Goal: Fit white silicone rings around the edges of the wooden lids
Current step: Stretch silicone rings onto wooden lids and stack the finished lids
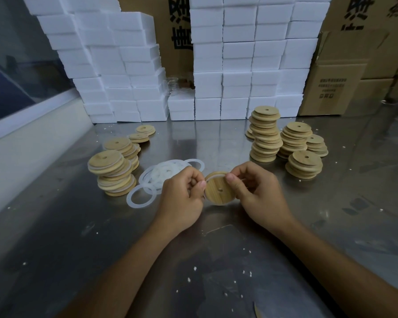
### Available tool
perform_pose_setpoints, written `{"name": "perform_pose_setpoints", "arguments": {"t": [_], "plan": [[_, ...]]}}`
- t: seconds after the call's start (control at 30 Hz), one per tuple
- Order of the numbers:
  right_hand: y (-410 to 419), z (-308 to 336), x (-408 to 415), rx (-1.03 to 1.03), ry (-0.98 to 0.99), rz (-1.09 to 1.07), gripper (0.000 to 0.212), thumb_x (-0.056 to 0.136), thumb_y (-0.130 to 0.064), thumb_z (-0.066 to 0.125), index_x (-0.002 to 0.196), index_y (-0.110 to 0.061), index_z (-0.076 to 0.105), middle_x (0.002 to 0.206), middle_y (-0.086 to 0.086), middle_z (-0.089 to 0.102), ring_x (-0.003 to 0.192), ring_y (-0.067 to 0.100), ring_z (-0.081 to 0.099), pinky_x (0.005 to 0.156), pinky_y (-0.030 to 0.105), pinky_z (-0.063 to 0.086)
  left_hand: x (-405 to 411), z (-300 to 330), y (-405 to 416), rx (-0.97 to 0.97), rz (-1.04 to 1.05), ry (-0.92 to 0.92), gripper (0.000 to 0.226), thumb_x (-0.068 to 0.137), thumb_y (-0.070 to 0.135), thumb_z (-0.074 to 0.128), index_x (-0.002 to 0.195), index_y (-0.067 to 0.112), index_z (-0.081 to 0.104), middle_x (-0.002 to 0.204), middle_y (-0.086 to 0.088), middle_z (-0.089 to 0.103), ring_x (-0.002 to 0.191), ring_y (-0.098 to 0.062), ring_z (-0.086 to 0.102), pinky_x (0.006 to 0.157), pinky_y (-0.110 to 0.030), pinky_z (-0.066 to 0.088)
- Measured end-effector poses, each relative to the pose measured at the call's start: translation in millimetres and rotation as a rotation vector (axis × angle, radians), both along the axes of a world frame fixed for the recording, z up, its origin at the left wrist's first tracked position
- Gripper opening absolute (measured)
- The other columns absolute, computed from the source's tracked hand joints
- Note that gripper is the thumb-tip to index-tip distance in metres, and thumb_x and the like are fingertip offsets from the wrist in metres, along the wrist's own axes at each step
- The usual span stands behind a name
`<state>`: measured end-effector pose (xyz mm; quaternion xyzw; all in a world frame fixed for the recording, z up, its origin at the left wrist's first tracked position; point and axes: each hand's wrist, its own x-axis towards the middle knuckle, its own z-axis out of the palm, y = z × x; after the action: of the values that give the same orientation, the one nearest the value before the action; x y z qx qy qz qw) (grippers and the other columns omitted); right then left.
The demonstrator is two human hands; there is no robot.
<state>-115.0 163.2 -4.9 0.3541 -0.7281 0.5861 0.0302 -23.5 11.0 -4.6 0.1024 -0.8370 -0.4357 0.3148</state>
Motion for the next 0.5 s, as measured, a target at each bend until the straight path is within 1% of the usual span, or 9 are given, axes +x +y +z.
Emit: {"name": "perform_pose_setpoints", "arguments": {"t": [0.03,0.13,0.17,0.27,0.33,0.43,0.5], "plan": [[-0.5,-0.1,-0.4,-0.005,-0.012,-0.001,0.009,0.092,-0.019,0.069,0.086,-0.012,0.066,0.075,0.001,0.07,0.068,0.017,0.065,0.063,0.043,0.057,-0.2,0.1,0.0,0.001,0.008,-0.004,0.025,0.09,0.0,0.058,0.074,0.02,0.056,0.065,0.0,0.062,0.063,-0.02,0.063,0.063,-0.052,0.056],[-1.2,0.1,-0.4,-0.014,-0.031,-0.001,0.01,0.09,-0.018,0.071,0.084,-0.013,0.065,0.071,-0.003,0.068,0.063,0.009,0.062,0.06,0.035,0.054,-0.1,0.6,-2.7,0.025,0.054,-0.001,0.023,0.09,0.003,0.058,0.075,0.02,0.056,0.066,-0.004,0.063,0.064,-0.023,0.063,0.063,-0.052,0.056],[-1.3,0.1,-0.4,-0.006,-0.034,-0.002,0.01,0.09,-0.018,0.071,0.084,-0.013,0.065,0.071,-0.003,0.068,0.062,0.009,0.062,0.06,0.036,0.054,0.0,0.9,-3.8,0.038,0.065,0.005,0.022,0.09,0.003,0.058,0.075,0.019,0.057,0.066,-0.005,0.063,0.063,-0.024,0.063,0.063,-0.053,0.056],[0.0,0.1,-1.5,0.007,-0.01,-0.022,0.011,0.09,-0.015,0.071,0.083,-0.009,0.065,0.071,0.004,0.068,0.065,0.021,0.063,0.064,0.046,0.054,0.5,2.3,-3.1,0.046,0.059,0.006,0.021,0.091,0.004,0.059,0.075,0.019,0.057,0.065,-0.004,0.063,0.061,-0.023,0.062,0.061,-0.053,0.056],[1.0,0.4,-2.0,-0.013,-0.006,-0.04,0.011,0.089,-0.013,0.071,0.082,-0.008,0.065,0.07,0.006,0.068,0.066,0.024,0.063,0.063,0.046,0.053,0.8,2.9,-1.2,0.041,0.043,0.001,0.022,0.091,0.004,0.059,0.075,0.02,0.057,0.064,-0.002,0.062,0.061,-0.022,0.062,0.061,-0.052,0.056],[1.1,1.4,-1.1,-0.026,-0.027,-0.045,0.011,0.09,-0.016,0.07,0.083,-0.009,0.066,0.071,0.003,0.069,0.065,0.018,0.064,0.061,0.038,0.053,0.4,3.9,-1.1,0.057,0.046,-0.004,0.022,0.091,0.004,0.059,0.074,0.019,0.057,0.065,-0.003,0.063,0.061,-0.023,0.062,0.06,-0.049,0.057],[1.2,1.8,-0.8,-0.024,-0.03,-0.048,0.013,0.092,-0.021,0.068,0.085,-0.01,0.067,0.073,0.001,0.07,0.064,0.013,0.066,0.059,0.03,0.053,0.3,6.1,-3.9,0.118,0.069,-0.007,0.022,0.092,0.003,0.058,0.075,0.016,0.058,0.064,-0.001,0.064,0.062,-0.021,0.064,0.059,-0.04,0.057]]}}
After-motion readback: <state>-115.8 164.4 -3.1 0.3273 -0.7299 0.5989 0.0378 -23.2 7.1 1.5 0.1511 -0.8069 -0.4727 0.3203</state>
